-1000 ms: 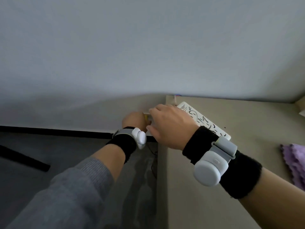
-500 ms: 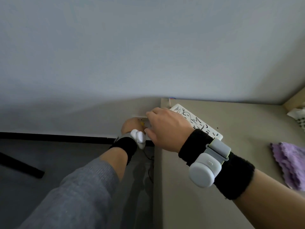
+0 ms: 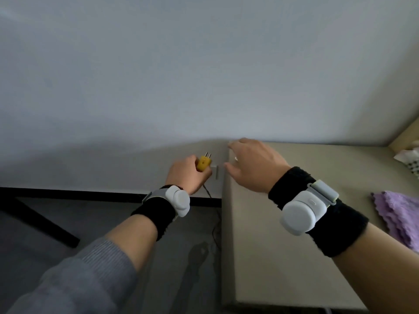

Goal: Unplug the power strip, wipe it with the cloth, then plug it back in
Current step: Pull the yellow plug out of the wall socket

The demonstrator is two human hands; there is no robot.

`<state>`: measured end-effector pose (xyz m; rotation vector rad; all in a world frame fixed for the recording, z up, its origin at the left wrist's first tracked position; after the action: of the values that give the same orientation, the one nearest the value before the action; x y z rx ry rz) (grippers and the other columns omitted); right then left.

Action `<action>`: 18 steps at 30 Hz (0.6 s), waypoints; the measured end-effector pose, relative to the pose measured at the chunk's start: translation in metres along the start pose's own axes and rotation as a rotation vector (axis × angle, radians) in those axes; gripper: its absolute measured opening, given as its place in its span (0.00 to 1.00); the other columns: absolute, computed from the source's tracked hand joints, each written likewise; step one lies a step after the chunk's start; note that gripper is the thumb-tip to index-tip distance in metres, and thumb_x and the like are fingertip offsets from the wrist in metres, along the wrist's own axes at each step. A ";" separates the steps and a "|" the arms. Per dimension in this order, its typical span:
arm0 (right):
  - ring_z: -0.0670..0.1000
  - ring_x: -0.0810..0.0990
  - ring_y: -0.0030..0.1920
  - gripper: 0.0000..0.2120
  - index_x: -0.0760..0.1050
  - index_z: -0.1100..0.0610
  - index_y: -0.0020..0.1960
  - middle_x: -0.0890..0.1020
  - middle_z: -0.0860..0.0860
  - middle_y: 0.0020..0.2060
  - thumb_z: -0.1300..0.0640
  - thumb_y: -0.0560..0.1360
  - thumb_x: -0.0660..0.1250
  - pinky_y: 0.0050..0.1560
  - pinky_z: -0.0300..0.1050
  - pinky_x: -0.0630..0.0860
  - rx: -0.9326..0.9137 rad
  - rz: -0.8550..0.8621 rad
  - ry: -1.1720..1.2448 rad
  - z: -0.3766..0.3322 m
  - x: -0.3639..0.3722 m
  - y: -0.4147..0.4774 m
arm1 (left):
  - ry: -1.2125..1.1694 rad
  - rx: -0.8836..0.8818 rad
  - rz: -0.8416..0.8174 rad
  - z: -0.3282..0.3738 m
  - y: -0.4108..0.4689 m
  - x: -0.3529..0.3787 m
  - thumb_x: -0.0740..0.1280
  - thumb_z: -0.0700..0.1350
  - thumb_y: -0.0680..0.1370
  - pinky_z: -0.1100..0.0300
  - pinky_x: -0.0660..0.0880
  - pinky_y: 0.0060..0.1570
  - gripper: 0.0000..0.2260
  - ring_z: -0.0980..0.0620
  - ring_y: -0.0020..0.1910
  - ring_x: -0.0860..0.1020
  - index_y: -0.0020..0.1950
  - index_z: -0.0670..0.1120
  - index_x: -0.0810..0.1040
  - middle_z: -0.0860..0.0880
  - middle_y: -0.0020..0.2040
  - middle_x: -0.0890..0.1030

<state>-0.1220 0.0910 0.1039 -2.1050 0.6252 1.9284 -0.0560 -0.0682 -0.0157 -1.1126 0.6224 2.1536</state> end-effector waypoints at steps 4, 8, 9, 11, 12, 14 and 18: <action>0.61 0.81 0.61 0.22 0.78 0.60 0.65 0.82 0.58 0.58 0.45 0.80 0.66 0.59 0.53 0.77 0.098 0.018 0.021 0.023 -0.007 -0.006 | -0.166 0.111 0.198 0.040 0.006 -0.045 0.67 0.57 0.74 0.56 0.72 0.39 0.11 0.49 0.37 0.78 0.42 0.51 0.76 0.52 0.35 0.80; 0.61 0.81 0.57 0.21 0.78 0.58 0.59 0.82 0.57 0.53 0.41 0.79 0.67 0.49 0.49 0.71 0.172 0.039 0.030 0.045 -0.016 -0.014 | -0.288 0.239 0.337 0.083 0.016 -0.085 0.68 0.57 0.74 0.59 0.73 0.43 0.09 0.53 0.38 0.80 0.45 0.53 0.80 0.52 0.39 0.80; 0.61 0.81 0.57 0.22 0.78 0.59 0.60 0.82 0.57 0.54 0.40 0.79 0.66 0.50 0.50 0.71 0.193 0.040 0.028 0.050 -0.018 -0.016 | -0.283 0.264 0.342 0.092 0.019 -0.090 0.69 0.57 0.74 0.60 0.73 0.43 0.08 0.54 0.38 0.79 0.45 0.53 0.81 0.53 0.39 0.79; 0.61 0.80 0.59 0.25 0.77 0.60 0.63 0.82 0.58 0.56 0.40 0.80 0.65 0.54 0.51 0.74 0.232 0.041 0.029 0.060 -0.023 -0.020 | -0.232 0.315 0.259 0.110 0.028 -0.088 0.69 0.57 0.75 0.59 0.73 0.42 0.09 0.54 0.38 0.79 0.45 0.52 0.82 0.53 0.37 0.80; 0.61 0.80 0.60 0.26 0.77 0.60 0.65 0.82 0.58 0.57 0.39 0.80 0.65 0.56 0.51 0.75 0.250 0.039 0.033 0.065 -0.024 -0.022 | -0.186 0.333 0.177 0.117 0.031 -0.080 0.68 0.58 0.76 0.57 0.75 0.43 0.12 0.53 0.38 0.79 0.44 0.50 0.82 0.52 0.37 0.81; 0.61 0.80 0.61 0.27 0.77 0.60 0.66 0.82 0.58 0.57 0.39 0.80 0.65 0.56 0.51 0.75 0.273 0.041 0.039 0.072 -0.025 -0.026 | -0.097 0.321 0.041 0.122 0.034 -0.062 0.67 0.59 0.76 0.52 0.76 0.43 0.17 0.48 0.40 0.80 0.42 0.45 0.80 0.49 0.36 0.81; 0.61 0.80 0.58 0.26 0.77 0.61 0.64 0.82 0.57 0.54 0.40 0.80 0.65 0.50 0.50 0.73 0.268 0.038 0.041 0.076 -0.022 -0.032 | -0.093 0.134 -0.006 0.093 0.031 -0.044 0.66 0.63 0.76 0.57 0.73 0.40 0.16 0.51 0.41 0.80 0.45 0.50 0.79 0.55 0.39 0.82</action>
<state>-0.1767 0.1559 0.1132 -1.9821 0.8840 1.7132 -0.1093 -0.0431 0.0744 -0.9367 0.7090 2.1115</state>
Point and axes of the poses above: each hand's wrist, its own y-axis towards the middle knuckle, its own x-axis out of the palm, z = x × y, the point moved 9 cm from there along y, towards the middle knuckle
